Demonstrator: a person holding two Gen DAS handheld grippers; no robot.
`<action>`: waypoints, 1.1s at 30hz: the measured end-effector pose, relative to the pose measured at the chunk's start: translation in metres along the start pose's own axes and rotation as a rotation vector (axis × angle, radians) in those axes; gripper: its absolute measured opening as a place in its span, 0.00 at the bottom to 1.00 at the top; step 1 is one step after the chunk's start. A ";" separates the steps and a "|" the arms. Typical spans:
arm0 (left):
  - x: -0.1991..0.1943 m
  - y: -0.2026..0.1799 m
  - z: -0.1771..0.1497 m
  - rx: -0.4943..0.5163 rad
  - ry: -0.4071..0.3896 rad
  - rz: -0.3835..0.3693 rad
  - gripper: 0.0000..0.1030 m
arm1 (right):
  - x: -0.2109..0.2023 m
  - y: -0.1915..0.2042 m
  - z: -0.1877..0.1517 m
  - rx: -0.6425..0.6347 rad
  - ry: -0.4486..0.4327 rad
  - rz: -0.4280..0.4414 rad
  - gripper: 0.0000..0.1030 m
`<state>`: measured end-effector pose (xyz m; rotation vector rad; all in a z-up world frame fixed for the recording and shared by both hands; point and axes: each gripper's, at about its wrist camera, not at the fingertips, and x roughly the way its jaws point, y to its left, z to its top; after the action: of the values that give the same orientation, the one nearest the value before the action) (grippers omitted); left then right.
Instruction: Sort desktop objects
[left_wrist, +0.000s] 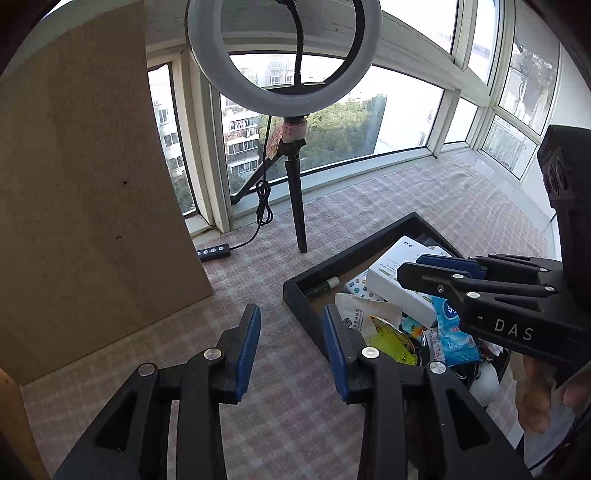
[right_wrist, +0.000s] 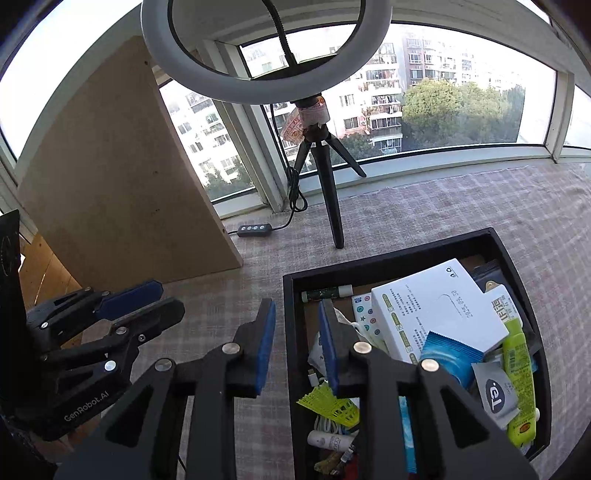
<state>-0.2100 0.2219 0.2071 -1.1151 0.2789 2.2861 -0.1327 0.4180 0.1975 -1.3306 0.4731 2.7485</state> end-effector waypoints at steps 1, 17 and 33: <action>-0.007 0.001 -0.004 -0.003 -0.004 0.008 0.49 | -0.005 0.005 -0.002 -0.007 -0.002 0.003 0.27; -0.109 0.059 -0.139 -0.222 -0.009 0.216 0.77 | -0.042 0.095 -0.100 -0.120 0.018 -0.006 0.48; -0.144 0.098 -0.248 -0.462 0.037 0.428 0.77 | -0.046 0.154 -0.182 -0.238 0.000 -0.076 0.48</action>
<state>-0.0349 -0.0199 0.1562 -1.4348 -0.0065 2.8030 0.0066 0.2214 0.1651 -1.3627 0.0940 2.8103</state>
